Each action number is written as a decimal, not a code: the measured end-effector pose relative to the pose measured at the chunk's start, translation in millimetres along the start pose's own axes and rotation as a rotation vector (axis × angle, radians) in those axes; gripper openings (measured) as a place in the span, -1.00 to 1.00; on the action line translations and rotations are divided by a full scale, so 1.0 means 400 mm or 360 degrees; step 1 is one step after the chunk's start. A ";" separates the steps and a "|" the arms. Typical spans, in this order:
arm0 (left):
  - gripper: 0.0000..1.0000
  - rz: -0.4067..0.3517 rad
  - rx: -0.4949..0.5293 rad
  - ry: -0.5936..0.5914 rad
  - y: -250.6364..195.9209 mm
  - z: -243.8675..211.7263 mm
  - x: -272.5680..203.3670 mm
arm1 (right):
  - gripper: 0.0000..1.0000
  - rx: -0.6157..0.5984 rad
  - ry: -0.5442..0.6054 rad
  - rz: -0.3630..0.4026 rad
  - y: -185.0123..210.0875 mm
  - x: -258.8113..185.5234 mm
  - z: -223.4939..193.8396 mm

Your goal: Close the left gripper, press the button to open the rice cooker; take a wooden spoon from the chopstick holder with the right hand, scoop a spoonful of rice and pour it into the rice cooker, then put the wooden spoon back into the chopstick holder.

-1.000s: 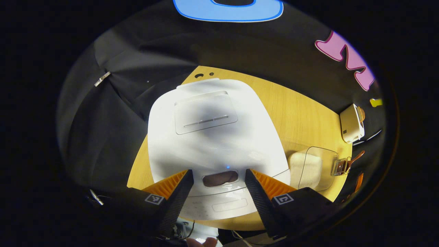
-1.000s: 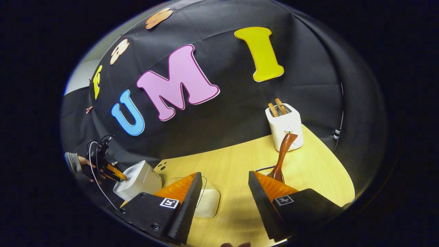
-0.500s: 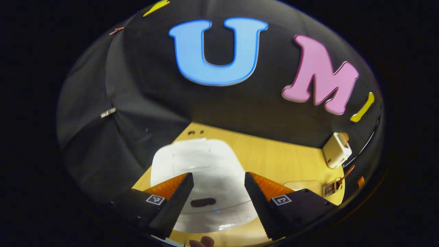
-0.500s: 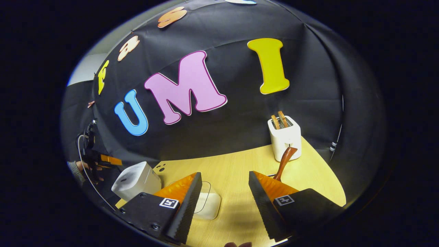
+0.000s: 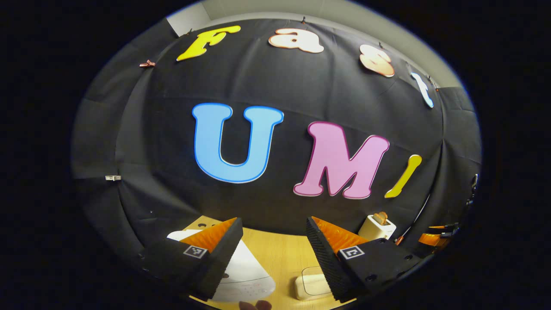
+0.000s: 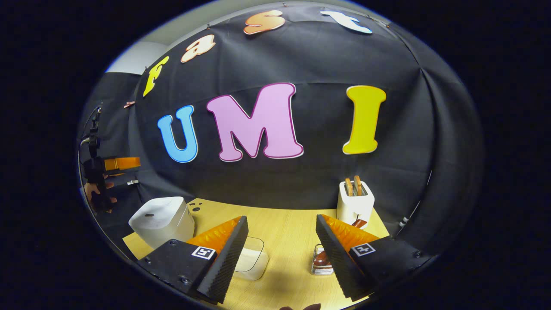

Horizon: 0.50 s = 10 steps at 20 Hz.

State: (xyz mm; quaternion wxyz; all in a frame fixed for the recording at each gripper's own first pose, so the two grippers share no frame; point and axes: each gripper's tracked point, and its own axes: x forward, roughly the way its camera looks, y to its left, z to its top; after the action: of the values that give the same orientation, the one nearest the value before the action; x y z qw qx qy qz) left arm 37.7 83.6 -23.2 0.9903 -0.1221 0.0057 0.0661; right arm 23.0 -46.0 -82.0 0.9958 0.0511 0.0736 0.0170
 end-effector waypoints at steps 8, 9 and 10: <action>0.91 -0.0031 0.0170 -0.0114 -0.054 -0.002 -0.105 | 0.96 -0.0008 -0.0075 -0.0053 0.034 -0.029 0.051; 0.91 -0.0042 0.0197 -0.0101 -0.065 -0.016 -0.108 | 0.96 -0.0006 -0.0077 -0.0061 0.031 -0.030 0.053; 0.91 -0.0051 0.0209 -0.0076 -0.072 -0.033 -0.109 | 0.96 -0.0005 -0.0081 -0.0064 0.033 -0.033 0.056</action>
State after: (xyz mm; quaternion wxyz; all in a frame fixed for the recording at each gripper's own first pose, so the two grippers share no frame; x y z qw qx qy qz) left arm -1.5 46.9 -27.8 0.9970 -0.0554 -0.0154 0.0527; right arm 13.0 -35.6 -56.9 0.9976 0.0485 0.0493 -0.0043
